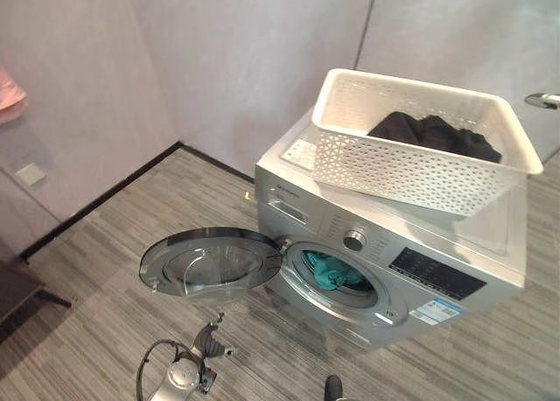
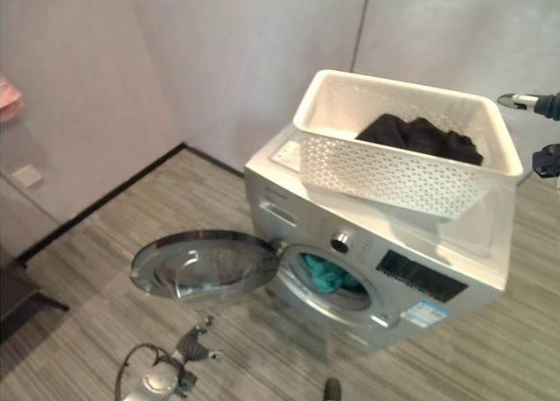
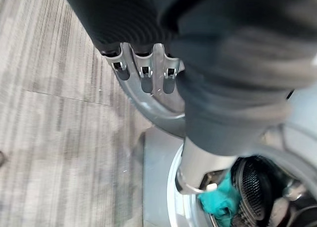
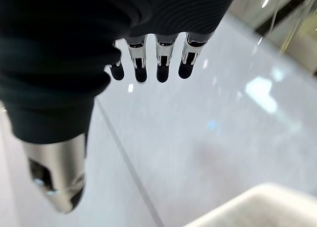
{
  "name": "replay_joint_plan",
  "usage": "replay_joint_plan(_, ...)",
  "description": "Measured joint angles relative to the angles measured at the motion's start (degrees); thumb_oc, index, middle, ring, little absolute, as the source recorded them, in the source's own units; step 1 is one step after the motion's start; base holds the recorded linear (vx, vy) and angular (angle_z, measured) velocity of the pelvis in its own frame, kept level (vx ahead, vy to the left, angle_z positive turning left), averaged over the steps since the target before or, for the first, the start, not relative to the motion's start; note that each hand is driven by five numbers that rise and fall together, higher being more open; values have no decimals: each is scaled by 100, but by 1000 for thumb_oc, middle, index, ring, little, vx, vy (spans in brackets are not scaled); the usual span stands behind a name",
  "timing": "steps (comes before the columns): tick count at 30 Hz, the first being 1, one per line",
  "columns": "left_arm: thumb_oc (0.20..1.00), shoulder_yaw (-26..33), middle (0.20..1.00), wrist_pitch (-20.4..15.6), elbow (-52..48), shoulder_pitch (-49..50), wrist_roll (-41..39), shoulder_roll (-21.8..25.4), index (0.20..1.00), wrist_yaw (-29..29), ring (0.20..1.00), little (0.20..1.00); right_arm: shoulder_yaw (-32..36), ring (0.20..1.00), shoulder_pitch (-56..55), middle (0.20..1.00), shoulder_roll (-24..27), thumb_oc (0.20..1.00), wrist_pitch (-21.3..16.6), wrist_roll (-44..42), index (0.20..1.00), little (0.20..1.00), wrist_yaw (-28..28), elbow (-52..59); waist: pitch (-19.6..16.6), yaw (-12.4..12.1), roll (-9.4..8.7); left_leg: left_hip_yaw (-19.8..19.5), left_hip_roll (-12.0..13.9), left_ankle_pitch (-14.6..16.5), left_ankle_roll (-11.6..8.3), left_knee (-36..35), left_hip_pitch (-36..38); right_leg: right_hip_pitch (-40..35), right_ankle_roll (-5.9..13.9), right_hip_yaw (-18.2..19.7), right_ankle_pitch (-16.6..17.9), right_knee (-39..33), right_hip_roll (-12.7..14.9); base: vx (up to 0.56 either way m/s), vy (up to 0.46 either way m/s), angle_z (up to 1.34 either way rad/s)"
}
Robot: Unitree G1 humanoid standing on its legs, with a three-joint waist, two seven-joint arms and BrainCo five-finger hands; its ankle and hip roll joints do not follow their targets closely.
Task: Grab the laundry basket,head to the washer,open it,put in the laundry and shut it.
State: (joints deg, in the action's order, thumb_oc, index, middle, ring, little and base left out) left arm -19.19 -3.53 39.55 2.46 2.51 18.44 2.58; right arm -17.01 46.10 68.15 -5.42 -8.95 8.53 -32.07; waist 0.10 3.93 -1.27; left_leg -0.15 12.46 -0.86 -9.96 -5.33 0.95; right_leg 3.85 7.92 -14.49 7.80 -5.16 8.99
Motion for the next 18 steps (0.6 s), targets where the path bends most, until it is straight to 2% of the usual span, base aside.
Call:
replay_joint_plan(1,1000,10,1000,-4,2,-14,-19,11,1000,-58,1000,1000,-652,1000,558,1000,-10,1000,65,-2,1000,1000,-192,-321,0,-18,-19,14,1,-2,1,-1,0,2,0,-4,0,-1,-1,5,-2,-3)
replay_joint_plan(2,1000,14,1000,-6,-1,-36,-38,35,1000,-116,1000,1000,-1768,1000,1437,1000,-36,1000,169,8,1000,1000,-507,-805,12,-33,-62,26,7,-3,1,-2,-5,6,1,12,-1,-21,-7,0,0,0)
replay_joint_plan(4,1000,36,1000,-13,8,-68,-80,57,1000,-165,1000,1000,-2246,1000,1973,1000,-170,1000,202,33,1000,1000,-903,-1155,55,-148,-151,-4,39,-15,0,-1,-16,4,-3,-2,-4,-48,-36,2,-6,3)
replay_joint_plan(5,1000,35,1000,-12,34,-63,-131,58,1000,-174,1000,1000,-2391,1000,2087,1000,-198,1000,216,35,1000,1000,-971,-1230,53,-163,-168,-11,46,-16,-2,-1,-25,6,-5,-5,-5,-48,-42,3,-12,7)
replay_joint_plan(7,1000,41,1000,-21,264,-26,-264,72,1000,-184,1000,1000,-2744,1000,2495,1000,-576,1000,281,35,1000,1000,-1210,-1820,25,-200,-230,-80,74,-17,-5,-2,-94,4,-18,-42,-28,-49,-65,2,-18,8)
replay_joint_plan(8,1000,36,1000,-2,339,-65,-264,91,1000,-190,1000,1000,-2883,1000,2582,1000,-641,1000,368,48,1000,1000,-1309,-2027,31,-180,-275,-84,95,-19,-9,-1,-109,14,-31,-56,-37,-48,-86,4,-26,13)
replay_joint_plan(9,1000,38,1000,-11,425,-57,-268,117,1000,-213,1000,1000,-3057,1000,2613,1000,-648,1000,436,149,1000,1000,-1491,-2200,53,-285,-321,-142,139,-37,-36,0,-185,31,-42,-135,-40,-48,-123,5,-20,22)
replay_joint_plan(11,1000,13,1000,-4,459,2,-267,141,1000,-345,1000,1000,-3313,1000,2637,1000,-651,1000,446,464,1000,1000,-1721,-2540,47,-308,-339,-298,154,-52,-56,1,-276,47,-60,-276,-72,-41,-134,1,-12,33)
replay_joint_plan(15,1000,39,1000,1,319,162,-277,292,1000,-441,1000,1000,-3364,1000,2623,1000,-664,1000,444,1113,1000,1000,-1885,-3190,69,-471,-311,-425,144,-83,-77,2,-462,128,-60,-355,-74,1,-124,-10,-10,19)
replay_joint_plan(18,1000,46,1000,-7,-17,279,-382,533,1000,-525,1000,1000,-3212,1000,2616,1000,-659,1000,477,1428,1000,1000,-1888,-3638,132,-492,-231,-561,135,-99,-87,2,-560,138,-54,-376,-84,1,-114,-24,10,21)
